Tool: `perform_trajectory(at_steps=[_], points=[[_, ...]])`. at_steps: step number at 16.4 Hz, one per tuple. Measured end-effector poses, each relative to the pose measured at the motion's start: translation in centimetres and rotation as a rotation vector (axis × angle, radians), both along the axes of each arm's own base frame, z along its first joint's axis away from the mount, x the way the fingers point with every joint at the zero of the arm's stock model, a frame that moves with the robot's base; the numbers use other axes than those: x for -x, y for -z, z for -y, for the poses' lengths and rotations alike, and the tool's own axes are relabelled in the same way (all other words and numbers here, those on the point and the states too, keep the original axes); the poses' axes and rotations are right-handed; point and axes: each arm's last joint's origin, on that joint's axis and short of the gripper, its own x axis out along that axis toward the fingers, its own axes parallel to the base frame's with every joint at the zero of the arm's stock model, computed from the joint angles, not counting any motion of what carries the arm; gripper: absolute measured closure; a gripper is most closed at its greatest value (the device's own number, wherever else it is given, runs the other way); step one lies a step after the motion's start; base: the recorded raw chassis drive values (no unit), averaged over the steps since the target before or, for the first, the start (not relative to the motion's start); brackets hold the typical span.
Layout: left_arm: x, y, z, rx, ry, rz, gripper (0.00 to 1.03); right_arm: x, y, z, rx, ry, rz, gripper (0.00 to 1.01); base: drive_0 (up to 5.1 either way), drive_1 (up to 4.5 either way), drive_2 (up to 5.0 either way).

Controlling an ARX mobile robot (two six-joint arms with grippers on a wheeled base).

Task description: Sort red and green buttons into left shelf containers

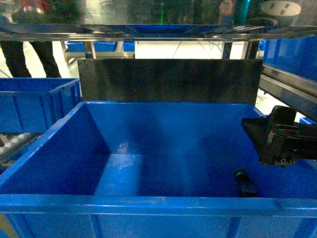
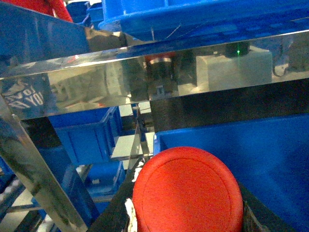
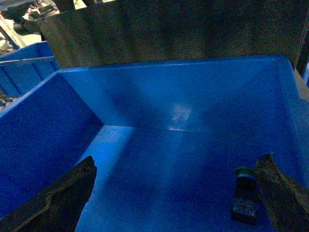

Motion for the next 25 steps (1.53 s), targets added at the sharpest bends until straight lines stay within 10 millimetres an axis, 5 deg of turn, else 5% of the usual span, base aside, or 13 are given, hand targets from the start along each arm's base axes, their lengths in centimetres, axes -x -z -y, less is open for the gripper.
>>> perform_trajectory(at_steps=[25], points=[[-9.3,7.9,5.8,-0.089,0.109,-0.243,0.73,0.0,0.0,0.0,-0.001,0.000,0.000,0.03,0.0,0.00,0.0]])
